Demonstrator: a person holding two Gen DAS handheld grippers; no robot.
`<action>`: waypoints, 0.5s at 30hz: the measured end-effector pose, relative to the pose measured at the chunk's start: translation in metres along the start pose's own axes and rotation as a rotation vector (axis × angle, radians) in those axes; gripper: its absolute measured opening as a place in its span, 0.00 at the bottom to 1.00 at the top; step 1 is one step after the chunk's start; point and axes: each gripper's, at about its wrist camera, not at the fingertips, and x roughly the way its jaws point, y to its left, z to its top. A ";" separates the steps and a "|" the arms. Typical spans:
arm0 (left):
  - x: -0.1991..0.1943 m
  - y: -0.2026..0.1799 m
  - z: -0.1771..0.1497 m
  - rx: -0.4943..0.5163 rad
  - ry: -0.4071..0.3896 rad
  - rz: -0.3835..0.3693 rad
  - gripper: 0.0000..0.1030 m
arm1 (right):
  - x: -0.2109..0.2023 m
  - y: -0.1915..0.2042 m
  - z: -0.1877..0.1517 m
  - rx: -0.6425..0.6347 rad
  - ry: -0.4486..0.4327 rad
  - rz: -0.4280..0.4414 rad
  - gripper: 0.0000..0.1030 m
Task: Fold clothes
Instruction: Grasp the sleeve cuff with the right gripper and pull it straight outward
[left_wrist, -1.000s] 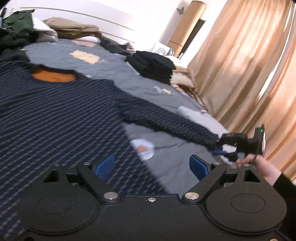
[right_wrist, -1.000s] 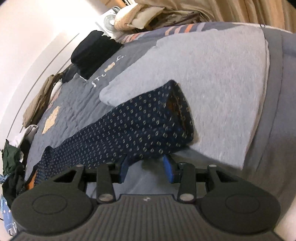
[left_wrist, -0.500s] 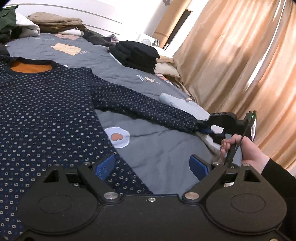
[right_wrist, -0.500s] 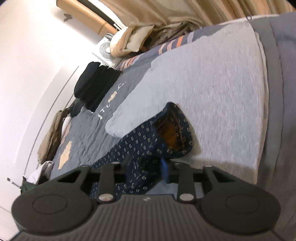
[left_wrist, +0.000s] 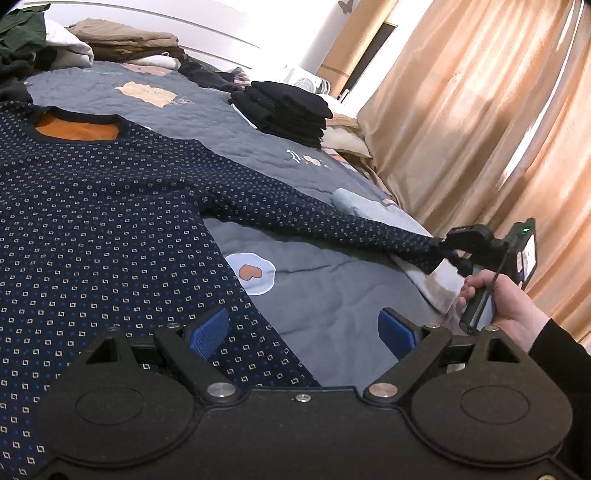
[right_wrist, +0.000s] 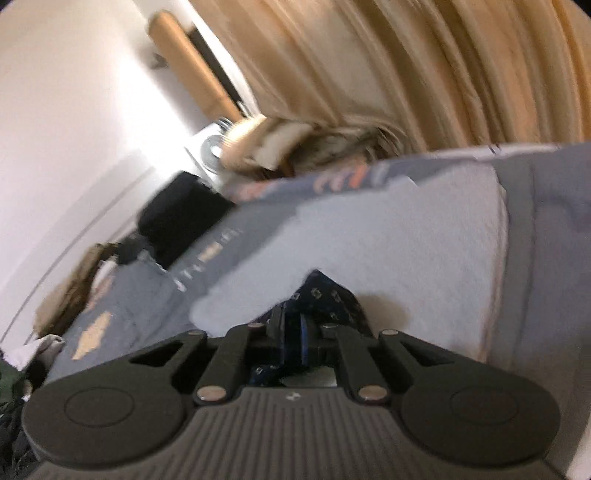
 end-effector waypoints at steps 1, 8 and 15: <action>0.000 -0.001 0.000 0.001 0.001 0.000 0.85 | 0.002 -0.003 0.001 0.016 0.020 -0.014 0.11; -0.001 0.002 0.004 -0.005 -0.008 0.013 0.85 | -0.019 0.003 0.013 0.061 0.085 -0.042 0.29; -0.012 0.014 0.015 -0.036 -0.054 0.052 0.85 | -0.042 0.054 -0.018 -0.141 0.138 0.161 0.39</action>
